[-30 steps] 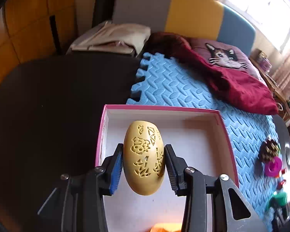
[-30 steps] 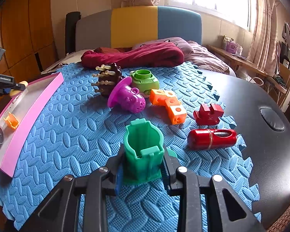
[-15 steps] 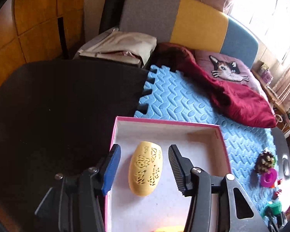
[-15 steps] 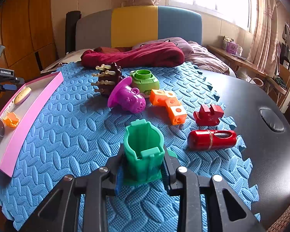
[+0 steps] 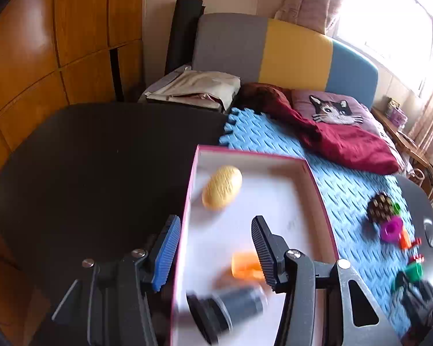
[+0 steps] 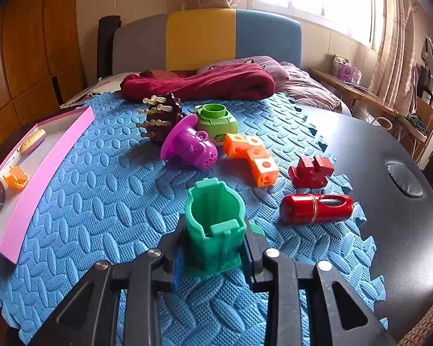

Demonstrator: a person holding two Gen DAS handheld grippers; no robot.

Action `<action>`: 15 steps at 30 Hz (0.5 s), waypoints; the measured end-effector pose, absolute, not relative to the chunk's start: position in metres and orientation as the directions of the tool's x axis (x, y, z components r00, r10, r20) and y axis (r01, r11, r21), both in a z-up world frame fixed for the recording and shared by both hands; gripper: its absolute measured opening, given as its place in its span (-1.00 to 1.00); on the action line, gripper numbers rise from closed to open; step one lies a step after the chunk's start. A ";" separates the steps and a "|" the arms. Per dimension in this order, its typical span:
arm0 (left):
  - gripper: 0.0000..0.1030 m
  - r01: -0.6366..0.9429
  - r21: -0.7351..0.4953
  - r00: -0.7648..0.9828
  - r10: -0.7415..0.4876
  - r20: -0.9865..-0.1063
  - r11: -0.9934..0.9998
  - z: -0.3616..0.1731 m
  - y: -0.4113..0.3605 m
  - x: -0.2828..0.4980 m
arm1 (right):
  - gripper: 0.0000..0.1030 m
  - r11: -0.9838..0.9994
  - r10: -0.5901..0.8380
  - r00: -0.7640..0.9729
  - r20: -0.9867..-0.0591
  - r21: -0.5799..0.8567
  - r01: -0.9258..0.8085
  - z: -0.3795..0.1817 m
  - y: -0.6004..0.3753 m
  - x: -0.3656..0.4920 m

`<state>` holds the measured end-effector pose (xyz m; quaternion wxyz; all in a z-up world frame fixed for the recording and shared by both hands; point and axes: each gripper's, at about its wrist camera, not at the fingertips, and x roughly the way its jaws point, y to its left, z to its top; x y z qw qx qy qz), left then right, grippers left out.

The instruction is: Organize rigid objects

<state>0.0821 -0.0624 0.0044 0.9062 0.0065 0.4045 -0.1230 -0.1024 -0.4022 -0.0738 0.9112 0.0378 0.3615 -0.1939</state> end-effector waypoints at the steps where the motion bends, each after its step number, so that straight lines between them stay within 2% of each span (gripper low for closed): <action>1: 0.02 0.232 -0.084 0.640 -0.217 -0.737 0.969 0.003 -0.062 0.074 | -0.38 0.922 -0.327 0.663 -0.673 -0.072 0.381 -0.074 -0.403 -0.103; 15: 0.02 0.227 -0.056 0.667 -0.197 -0.719 0.972 0.003 -0.055 0.012 | -0.39 0.920 -0.335 0.662 -0.670 -0.081 0.384 -0.073 -0.400 -0.104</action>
